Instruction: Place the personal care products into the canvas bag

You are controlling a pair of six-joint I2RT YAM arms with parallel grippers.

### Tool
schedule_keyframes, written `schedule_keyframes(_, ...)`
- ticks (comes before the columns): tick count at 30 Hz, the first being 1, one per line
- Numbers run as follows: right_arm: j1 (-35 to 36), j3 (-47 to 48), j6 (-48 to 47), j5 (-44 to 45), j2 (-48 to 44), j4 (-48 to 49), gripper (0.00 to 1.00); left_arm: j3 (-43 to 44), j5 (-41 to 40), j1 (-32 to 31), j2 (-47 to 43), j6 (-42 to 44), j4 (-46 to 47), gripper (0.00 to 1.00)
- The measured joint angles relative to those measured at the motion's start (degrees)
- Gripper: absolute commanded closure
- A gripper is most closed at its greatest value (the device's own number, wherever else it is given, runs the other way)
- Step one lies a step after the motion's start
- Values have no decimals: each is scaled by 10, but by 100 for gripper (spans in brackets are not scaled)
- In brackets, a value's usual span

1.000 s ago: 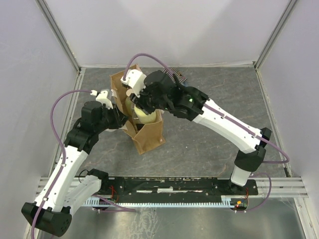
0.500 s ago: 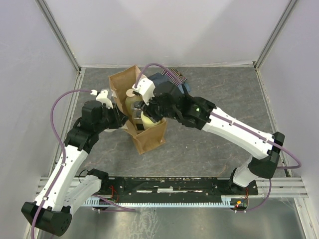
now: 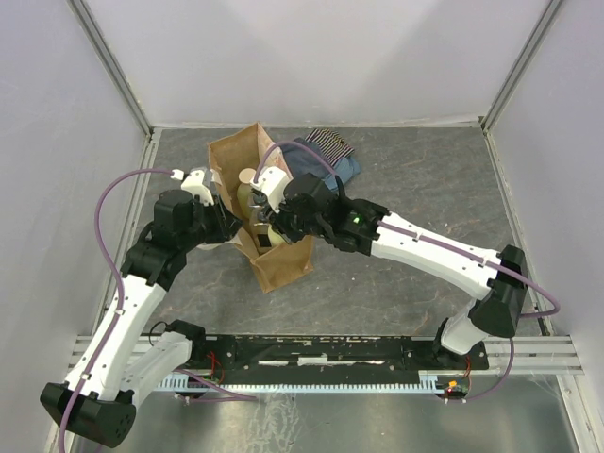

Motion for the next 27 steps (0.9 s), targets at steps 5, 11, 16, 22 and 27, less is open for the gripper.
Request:
schedule_keyframes(5, 0, -30, 0, 1, 1, 29, 99, 5, 0, 0, 0, 0, -7, 69)
schedule_keyframes(11, 0, -33, 3, -2, 17, 37, 100, 18, 0, 0, 2, 7, -11, 69)
schedule_keyframes(16, -1, -37, 9, -2, 29, 37, 100, 24, 0, 0, 2, 15, -11, 68)
schedule_keyframes(22, -1, -59, 18, -1, 38, 49, 99, 27, 0, 0, 2, 19, -11, 68)
schedule_keyframes(27, -1, -77, 24, 2, 38, 63, 99, 35, 0, 0, 3, 23, -11, 68)
